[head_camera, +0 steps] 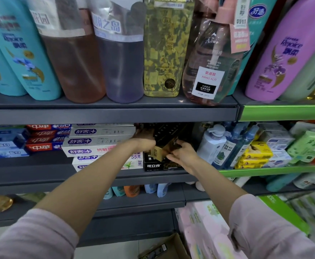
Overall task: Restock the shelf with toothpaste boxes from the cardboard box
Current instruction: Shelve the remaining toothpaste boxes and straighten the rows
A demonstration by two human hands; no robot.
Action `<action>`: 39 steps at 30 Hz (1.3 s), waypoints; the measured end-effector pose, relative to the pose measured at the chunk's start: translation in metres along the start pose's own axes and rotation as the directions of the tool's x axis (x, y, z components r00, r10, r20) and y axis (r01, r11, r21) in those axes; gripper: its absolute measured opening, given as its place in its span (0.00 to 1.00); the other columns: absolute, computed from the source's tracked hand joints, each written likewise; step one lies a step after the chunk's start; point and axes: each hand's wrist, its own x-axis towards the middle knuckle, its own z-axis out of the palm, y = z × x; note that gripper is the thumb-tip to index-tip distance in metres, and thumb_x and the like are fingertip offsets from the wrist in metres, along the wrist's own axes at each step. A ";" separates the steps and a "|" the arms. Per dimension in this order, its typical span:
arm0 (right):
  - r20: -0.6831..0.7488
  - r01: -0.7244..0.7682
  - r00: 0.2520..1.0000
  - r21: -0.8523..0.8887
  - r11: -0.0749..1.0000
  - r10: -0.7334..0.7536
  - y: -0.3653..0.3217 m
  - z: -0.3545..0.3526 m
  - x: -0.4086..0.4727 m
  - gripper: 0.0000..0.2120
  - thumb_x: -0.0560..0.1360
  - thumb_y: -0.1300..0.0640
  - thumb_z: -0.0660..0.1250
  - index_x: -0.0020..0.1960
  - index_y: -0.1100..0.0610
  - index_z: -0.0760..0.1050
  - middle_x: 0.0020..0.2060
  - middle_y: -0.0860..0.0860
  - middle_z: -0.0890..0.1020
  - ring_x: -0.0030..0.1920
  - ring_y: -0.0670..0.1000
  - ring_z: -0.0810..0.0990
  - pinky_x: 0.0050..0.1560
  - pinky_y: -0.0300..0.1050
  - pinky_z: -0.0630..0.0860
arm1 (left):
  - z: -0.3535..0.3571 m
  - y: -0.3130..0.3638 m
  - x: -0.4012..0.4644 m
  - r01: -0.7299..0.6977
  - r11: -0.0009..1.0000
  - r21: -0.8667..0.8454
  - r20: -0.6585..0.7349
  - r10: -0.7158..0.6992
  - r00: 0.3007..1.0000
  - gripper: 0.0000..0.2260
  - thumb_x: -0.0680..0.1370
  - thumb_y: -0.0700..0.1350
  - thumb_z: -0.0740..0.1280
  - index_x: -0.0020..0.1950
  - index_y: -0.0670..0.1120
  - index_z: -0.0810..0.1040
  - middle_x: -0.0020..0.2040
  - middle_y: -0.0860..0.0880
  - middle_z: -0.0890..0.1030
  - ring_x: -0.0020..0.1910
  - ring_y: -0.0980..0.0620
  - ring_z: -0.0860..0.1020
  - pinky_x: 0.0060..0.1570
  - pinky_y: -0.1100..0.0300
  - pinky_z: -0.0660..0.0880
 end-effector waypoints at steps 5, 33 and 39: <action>0.029 -0.014 0.999 -0.050 0.999 0.015 0.002 -0.008 0.005 0.25 0.79 0.72 0.54 0.75 0.64 0.55 0.66 0.66 0.71 0.59 0.56 0.78 0.57 0.43 0.75 | 0.011 0.001 0.003 0.023 1.000 0.021 0.112 -0.026 0.993 0.38 0.69 0.70 0.60 0.74 0.53 0.62 0.75 0.47 0.62 0.74 0.45 0.60 0.73 0.49 0.58; 0.220 0.199 0.875 -0.976 -0.094 -0.432 -0.017 0.011 0.034 0.29 0.74 0.54 0.68 0.71 0.55 0.61 0.69 0.55 0.62 0.69 0.57 0.62 0.64 0.51 0.67 | 0.003 -0.026 0.020 0.018 0.869 0.494 -0.290 0.146 0.946 0.27 0.73 0.54 0.69 0.69 0.50 0.68 0.66 0.47 0.74 0.67 0.45 0.68 0.66 0.53 0.65; 0.091 0.146 0.939 -0.979 0.143 -0.333 -0.018 0.011 0.025 0.25 0.75 0.48 0.67 0.66 0.61 0.66 0.63 0.58 0.68 0.64 0.59 0.68 0.60 0.53 0.73 | 0.009 -0.037 0.006 0.020 0.973 0.231 -0.352 0.065 0.934 0.27 0.74 0.50 0.68 0.71 0.44 0.67 0.73 0.45 0.62 0.72 0.44 0.57 0.72 0.57 0.56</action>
